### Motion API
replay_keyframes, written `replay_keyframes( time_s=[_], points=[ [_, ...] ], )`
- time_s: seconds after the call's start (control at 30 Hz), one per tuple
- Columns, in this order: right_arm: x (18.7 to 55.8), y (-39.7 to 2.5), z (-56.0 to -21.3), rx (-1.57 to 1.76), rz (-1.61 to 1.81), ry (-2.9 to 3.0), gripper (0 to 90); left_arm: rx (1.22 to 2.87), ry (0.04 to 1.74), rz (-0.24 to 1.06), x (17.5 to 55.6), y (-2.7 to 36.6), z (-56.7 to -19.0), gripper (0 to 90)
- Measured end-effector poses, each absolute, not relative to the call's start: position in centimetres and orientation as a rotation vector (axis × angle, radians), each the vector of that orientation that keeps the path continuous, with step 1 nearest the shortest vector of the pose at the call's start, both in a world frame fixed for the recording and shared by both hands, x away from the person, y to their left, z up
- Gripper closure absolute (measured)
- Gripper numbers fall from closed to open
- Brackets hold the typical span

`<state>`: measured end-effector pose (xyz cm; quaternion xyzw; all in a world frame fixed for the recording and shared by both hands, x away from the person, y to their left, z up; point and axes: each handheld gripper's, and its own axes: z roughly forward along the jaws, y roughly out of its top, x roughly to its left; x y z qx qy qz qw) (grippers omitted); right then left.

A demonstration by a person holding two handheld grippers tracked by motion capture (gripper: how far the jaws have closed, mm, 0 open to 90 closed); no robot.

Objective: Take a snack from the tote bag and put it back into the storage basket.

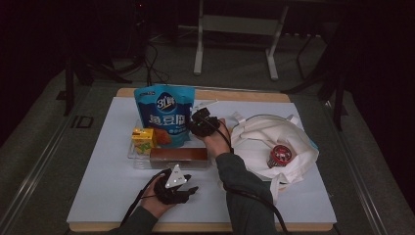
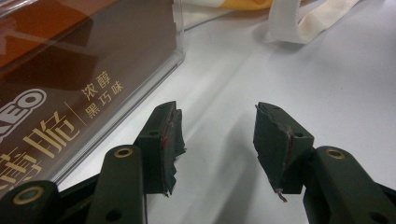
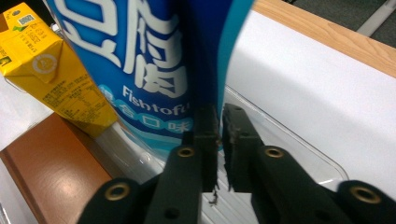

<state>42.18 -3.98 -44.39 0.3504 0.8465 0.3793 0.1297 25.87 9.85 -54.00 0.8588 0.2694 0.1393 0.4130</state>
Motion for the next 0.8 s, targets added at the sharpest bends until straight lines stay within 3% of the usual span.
replay_keyframes(
  time_s=[0.27,0.8],
  points=[
    [41.3,-4.7,-44.0,0.933,1.084,2.491,68.4,2.159,0.682,0.349,25.9,9.9,-54.0,50.1],
    [39.5,-8.9,-42.5,0.901,1.129,2.477,63.1,2.163,0.684,0.351,25.9,9.8,-54.0,50.0]
  ],
)
